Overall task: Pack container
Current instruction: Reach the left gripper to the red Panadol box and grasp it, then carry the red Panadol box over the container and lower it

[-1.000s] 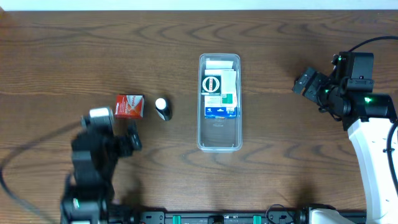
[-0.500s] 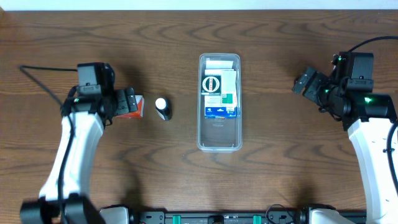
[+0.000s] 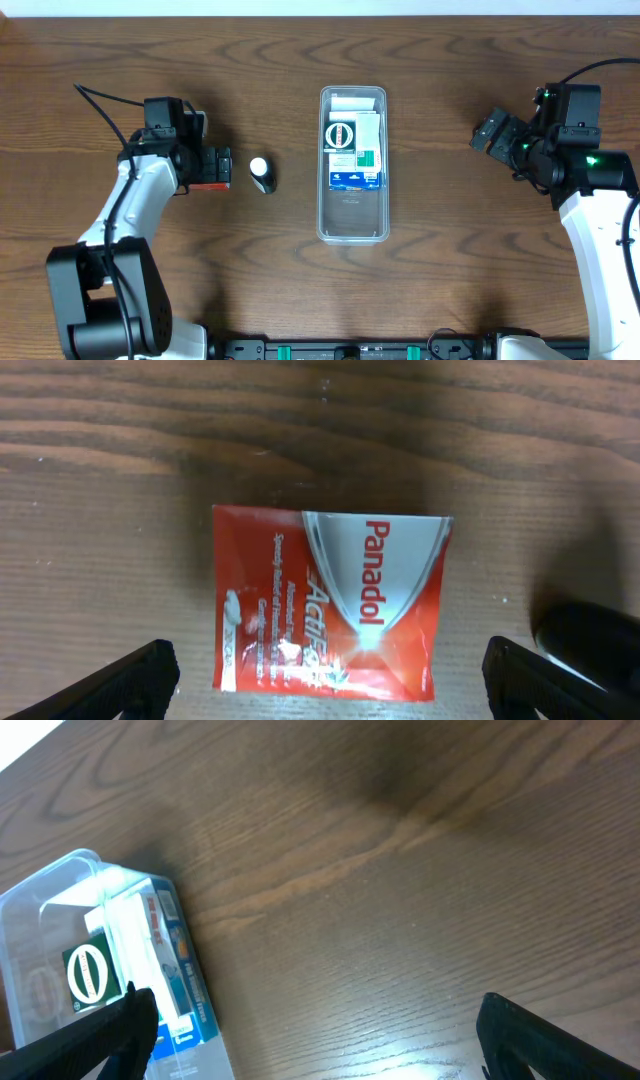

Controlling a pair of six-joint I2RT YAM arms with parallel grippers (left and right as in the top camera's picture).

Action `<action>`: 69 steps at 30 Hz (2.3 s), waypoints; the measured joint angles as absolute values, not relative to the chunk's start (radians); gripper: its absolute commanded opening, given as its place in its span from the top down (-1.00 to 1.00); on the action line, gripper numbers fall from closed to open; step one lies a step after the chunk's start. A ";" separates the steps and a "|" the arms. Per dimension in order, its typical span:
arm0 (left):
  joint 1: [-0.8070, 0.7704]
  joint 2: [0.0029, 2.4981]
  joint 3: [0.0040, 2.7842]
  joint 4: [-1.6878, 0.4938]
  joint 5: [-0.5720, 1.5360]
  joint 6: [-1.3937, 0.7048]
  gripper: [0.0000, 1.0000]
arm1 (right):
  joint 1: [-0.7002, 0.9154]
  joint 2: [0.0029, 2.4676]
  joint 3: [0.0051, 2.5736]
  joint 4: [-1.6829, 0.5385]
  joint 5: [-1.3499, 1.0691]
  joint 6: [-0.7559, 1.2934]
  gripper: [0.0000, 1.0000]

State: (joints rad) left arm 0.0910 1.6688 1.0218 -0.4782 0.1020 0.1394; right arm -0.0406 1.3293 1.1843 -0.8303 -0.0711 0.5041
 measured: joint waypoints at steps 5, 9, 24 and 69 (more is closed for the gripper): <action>0.091 1.742 1.022 -0.459 0.102 0.144 -0.96 | -0.041 1.329 1.184 -0.830 -0.071 0.504 -0.99; 0.091 1.778 1.022 -0.440 0.102 0.152 -0.96 | -0.041 1.329 1.184 -0.830 -0.071 0.504 -0.99; 0.091 1.779 1.026 -0.436 0.102 0.161 -0.48 | -0.041 1.329 1.184 -0.830 -0.071 0.504 -0.99; -0.642 1.786 1.272 -0.292 0.015 -0.315 -0.37 | -0.041 1.329 1.184 -0.830 -0.071 0.504 -0.99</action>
